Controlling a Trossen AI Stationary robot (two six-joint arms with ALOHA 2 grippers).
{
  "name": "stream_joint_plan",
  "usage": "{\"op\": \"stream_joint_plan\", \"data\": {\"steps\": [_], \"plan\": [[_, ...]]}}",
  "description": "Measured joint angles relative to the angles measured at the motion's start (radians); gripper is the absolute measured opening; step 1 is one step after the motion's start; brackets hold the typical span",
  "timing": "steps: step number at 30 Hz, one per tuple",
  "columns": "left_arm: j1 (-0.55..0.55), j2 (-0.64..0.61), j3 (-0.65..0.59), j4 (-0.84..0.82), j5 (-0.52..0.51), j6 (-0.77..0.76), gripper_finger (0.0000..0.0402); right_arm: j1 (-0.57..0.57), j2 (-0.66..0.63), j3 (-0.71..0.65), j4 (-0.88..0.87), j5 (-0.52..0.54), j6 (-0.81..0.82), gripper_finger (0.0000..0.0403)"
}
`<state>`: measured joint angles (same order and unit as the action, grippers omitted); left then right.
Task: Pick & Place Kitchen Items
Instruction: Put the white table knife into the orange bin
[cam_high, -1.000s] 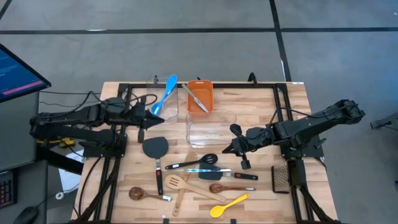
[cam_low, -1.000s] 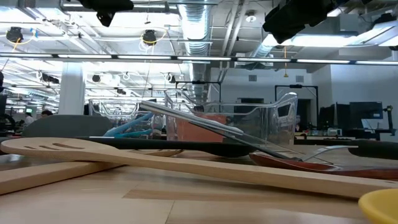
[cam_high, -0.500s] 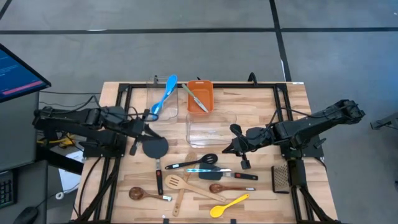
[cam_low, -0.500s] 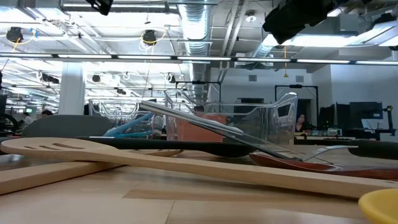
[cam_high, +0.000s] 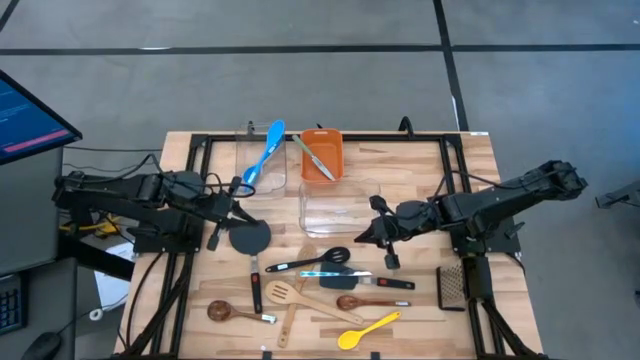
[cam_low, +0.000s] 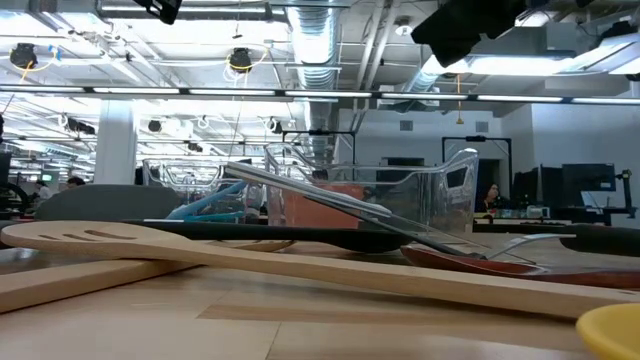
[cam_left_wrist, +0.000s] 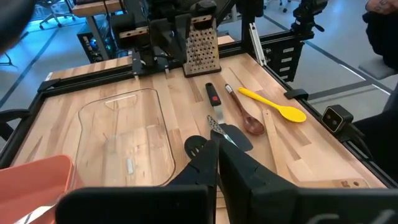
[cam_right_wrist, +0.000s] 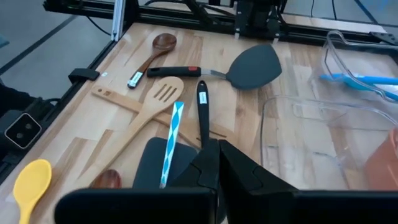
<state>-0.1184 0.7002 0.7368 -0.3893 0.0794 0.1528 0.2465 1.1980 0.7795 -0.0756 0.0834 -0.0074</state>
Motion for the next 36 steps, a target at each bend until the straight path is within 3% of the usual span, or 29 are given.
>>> {"op": "stream_joint_plan", "data": {"steps": [7, 15, 21, 32, 36], "plan": [[0.0, 0.0, 0.0, 0.003, -0.004, -0.002, 0.0002, -0.038, 0.0, 0.0, -0.044, -0.001, -0.003, 0.0], [0.0, 0.0, 0.0, 0.052, -0.08, -0.003, 0.0002, -0.067, 0.0, 0.0, -0.086, -0.003, 0.029, 0.0], [0.0, 0.0, 0.0, 0.149, -0.08, -0.001, 0.0002, -0.066, 0.0, 0.0, -0.088, -0.003, 0.042, 0.0], [0.007, 0.039, 0.002, 0.153, -0.078, -0.006, 0.0002, -0.085, 0.0, 0.0, -0.054, -0.003, 0.042, 0.0], [0.006, 0.074, 0.001, 0.173, -0.038, -0.104, 0.0002, -0.074, -0.001, 0.0, -0.052, -0.004, 0.06, 0.0]]}}
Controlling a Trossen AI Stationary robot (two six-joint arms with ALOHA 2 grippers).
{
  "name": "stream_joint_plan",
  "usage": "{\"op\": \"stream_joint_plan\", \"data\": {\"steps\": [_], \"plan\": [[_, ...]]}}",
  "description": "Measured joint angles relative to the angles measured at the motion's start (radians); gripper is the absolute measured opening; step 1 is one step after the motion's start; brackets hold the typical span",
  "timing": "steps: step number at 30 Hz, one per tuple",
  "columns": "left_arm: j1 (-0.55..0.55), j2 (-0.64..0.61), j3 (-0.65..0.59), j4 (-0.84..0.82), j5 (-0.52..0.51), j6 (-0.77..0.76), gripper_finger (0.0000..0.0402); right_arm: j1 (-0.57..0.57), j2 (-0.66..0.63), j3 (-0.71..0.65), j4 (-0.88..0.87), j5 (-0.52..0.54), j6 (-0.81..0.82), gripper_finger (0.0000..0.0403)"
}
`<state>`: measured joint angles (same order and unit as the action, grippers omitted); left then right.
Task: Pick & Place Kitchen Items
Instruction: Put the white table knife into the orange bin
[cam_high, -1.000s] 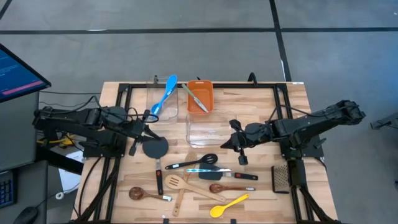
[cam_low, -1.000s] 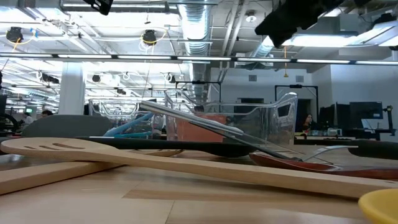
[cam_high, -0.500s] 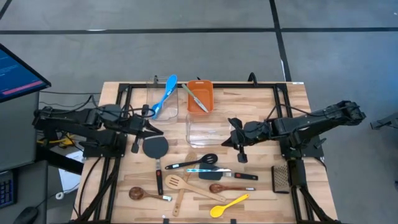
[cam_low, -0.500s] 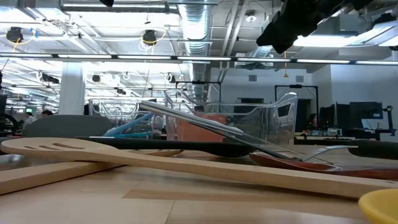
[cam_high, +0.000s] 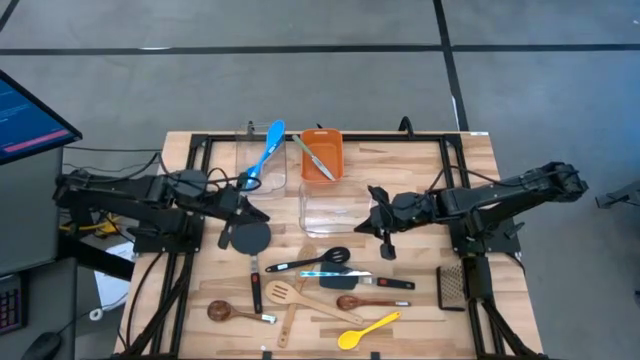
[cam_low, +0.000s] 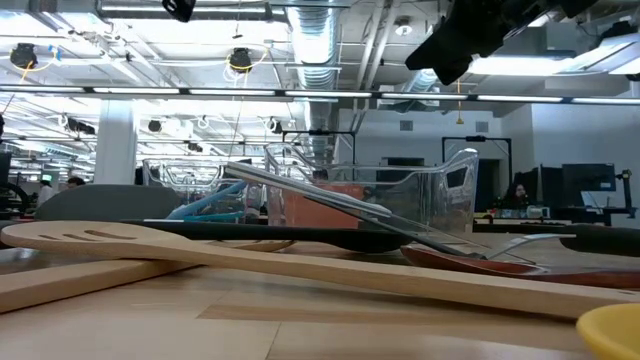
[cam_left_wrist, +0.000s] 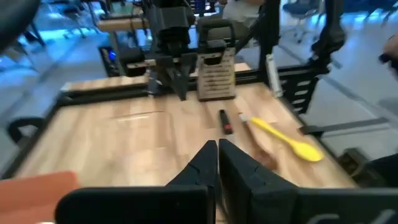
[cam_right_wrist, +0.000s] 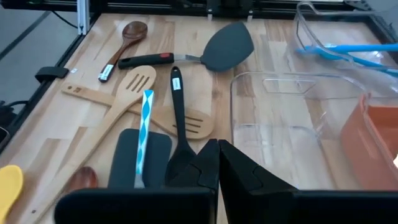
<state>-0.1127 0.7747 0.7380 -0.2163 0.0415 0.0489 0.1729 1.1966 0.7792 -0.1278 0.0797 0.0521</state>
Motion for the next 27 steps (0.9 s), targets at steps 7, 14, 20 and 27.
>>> {"op": "stream_joint_plan", "data": {"steps": [7, 14, 20, 27], "plan": [[-0.033, -0.017, 0.0, 0.0, 0.018, -0.027, 0.0002, 0.078, -0.085, 0.0, -0.048, 0.0, -0.026, 0.0], [-0.102, -0.038, -0.102, 0.059, 0.007, -0.028, 0.0002, 0.171, -0.216, 0.0, -0.126, 0.135, -0.022, 0.0], [-0.188, -0.097, -0.219, 0.11, 0.003, -0.034, 0.0002, 0.241, -0.282, 0.0, -0.211, 0.221, 0.116, 0.0], [-0.236, -0.11, -0.297, 0.213, 0.003, -0.095, 0.0002, 0.252, -0.227, 0.0, -0.15, 0.22, 0.24, 0.0]]}}
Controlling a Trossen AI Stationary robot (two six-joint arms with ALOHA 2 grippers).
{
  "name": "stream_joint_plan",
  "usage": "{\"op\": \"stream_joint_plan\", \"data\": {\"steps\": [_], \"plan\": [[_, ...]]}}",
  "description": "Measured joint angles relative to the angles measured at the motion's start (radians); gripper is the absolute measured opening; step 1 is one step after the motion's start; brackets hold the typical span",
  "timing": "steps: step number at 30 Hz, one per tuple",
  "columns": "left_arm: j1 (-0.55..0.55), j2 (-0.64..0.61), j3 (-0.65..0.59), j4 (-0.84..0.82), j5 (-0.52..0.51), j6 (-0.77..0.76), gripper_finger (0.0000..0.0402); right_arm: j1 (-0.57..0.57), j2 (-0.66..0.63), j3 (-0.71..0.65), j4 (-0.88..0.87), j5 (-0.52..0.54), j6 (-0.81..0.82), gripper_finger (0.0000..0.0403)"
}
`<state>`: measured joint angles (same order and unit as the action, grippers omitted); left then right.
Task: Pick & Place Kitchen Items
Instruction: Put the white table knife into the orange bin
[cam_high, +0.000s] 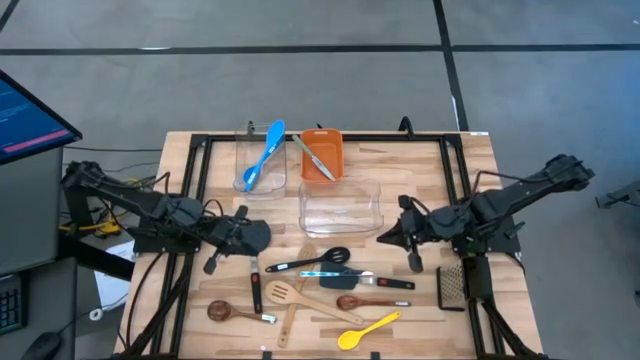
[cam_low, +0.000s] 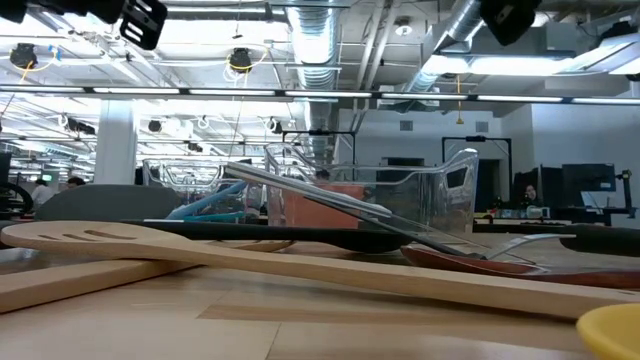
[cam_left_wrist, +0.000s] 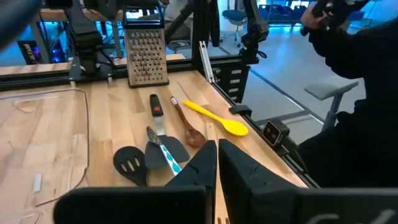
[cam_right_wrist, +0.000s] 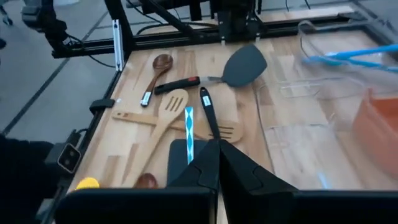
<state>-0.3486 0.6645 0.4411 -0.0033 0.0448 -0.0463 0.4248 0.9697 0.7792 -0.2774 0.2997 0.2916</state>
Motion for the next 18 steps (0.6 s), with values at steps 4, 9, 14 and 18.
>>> {"op": "stream_joint_plan", "data": {"steps": [4, 9, 14, 18], "plan": [[-0.002, 0.006, -0.006, 0.01, 0.0, -0.012, 0.0002, -0.001, 0.072, 0.0, 0.081, -0.018, 0.105, 0.0], [-0.002, 0.006, -0.006, 0.025, 0.0, -0.015, 0.0002, 0.001, 0.168, 0.03, 0.107, -0.037, 0.161, 0.0], [-0.002, 0.006, -0.006, 0.032, 0.0, -0.015, 0.0002, 0.014, 0.274, 0.112, 0.077, -0.029, 0.171, 0.0], [-0.002, 0.006, -0.006, 0.033, 0.0, -0.015, 0.0002, 0.014, 0.384, 0.222, -0.035, -0.029, 0.17, 0.0]]}}
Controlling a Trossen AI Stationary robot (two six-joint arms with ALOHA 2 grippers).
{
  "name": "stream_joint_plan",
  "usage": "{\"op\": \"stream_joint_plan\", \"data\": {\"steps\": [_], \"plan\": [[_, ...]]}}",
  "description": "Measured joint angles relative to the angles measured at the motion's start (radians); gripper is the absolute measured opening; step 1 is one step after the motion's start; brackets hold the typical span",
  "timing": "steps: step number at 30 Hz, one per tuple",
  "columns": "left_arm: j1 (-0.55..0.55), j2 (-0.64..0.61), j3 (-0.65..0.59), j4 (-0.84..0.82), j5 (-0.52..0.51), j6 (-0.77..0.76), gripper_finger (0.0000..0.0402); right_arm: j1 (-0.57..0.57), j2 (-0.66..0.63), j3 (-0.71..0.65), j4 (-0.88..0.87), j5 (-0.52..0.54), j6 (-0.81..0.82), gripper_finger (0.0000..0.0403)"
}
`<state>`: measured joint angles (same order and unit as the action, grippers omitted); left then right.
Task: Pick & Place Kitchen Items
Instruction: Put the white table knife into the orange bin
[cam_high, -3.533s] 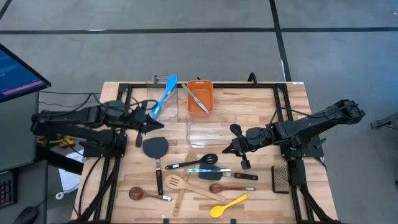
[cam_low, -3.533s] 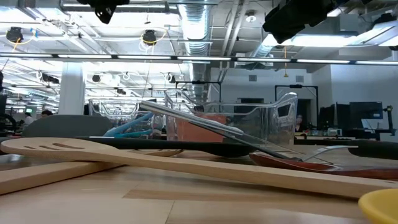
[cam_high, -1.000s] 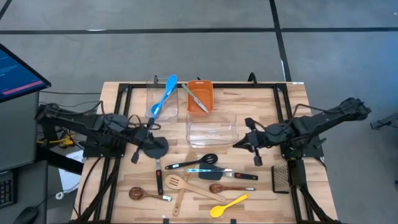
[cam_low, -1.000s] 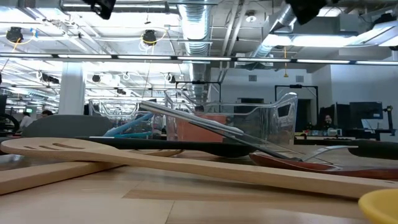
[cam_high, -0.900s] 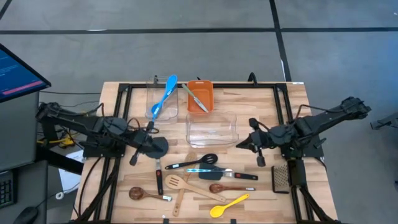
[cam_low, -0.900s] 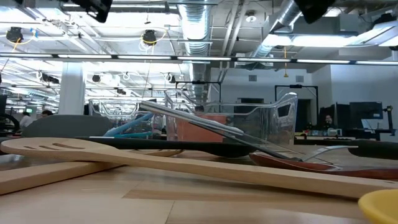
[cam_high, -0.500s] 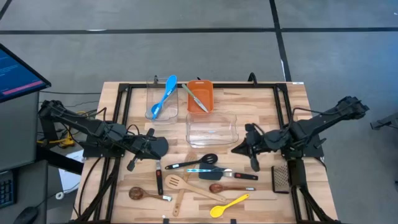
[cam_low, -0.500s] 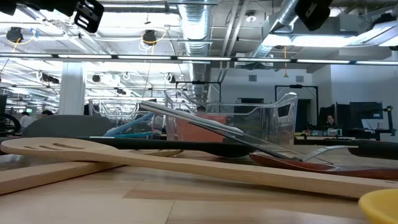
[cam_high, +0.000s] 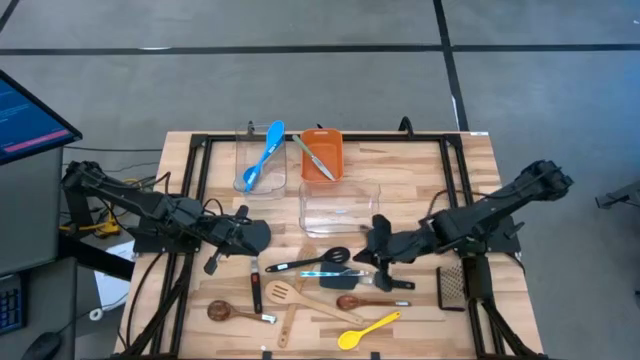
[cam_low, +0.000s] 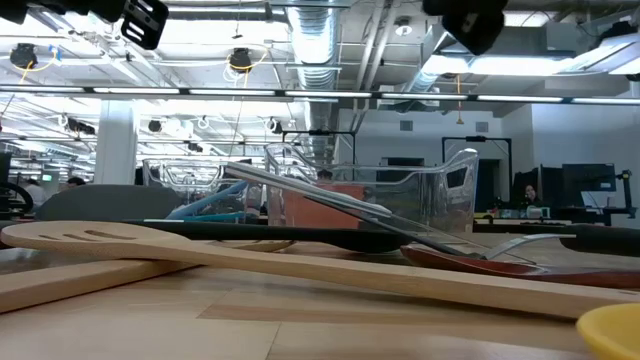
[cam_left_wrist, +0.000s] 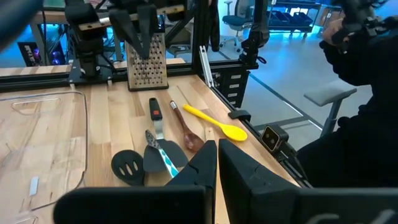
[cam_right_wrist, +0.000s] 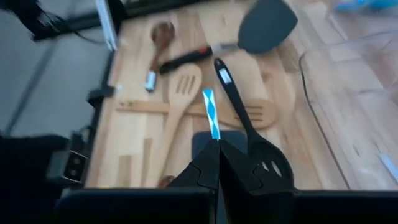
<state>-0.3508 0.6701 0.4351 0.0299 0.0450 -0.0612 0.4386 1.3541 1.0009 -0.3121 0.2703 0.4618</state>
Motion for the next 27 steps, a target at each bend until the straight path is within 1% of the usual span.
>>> {"op": "stream_joint_plan", "data": {"steps": [6, 10, 15, 20, 27], "plan": [[0.0, 0.0, 0.0, 0.002, 0.0, 0.0, 0.0002, 0.022, 0.15, 0.229, -0.278, 0.004, -0.031, 0.0], [0.0, 0.0, 0.0, 0.002, 0.0, 0.0, 0.0002, 0.046, 0.214, 0.319, -0.364, 0.018, -0.063, 0.0], [0.0, 0.0, 0.0, 0.002, 0.0, 0.0, 0.0002, 0.06, 0.269, 0.344, -0.393, 0.014, -0.069, 0.0], [0.0, 0.0, 0.0, 0.002, 0.0, 0.0, 0.0002, 0.06, 0.293, 0.343, -0.433, -0.025, -0.067, 0.0], [0.0, 0.0, 0.0, 0.002, 0.001, 0.0, 0.0002, 0.03, 0.32, 0.345, -0.437, -0.044, 0.032, 0.0]]}}
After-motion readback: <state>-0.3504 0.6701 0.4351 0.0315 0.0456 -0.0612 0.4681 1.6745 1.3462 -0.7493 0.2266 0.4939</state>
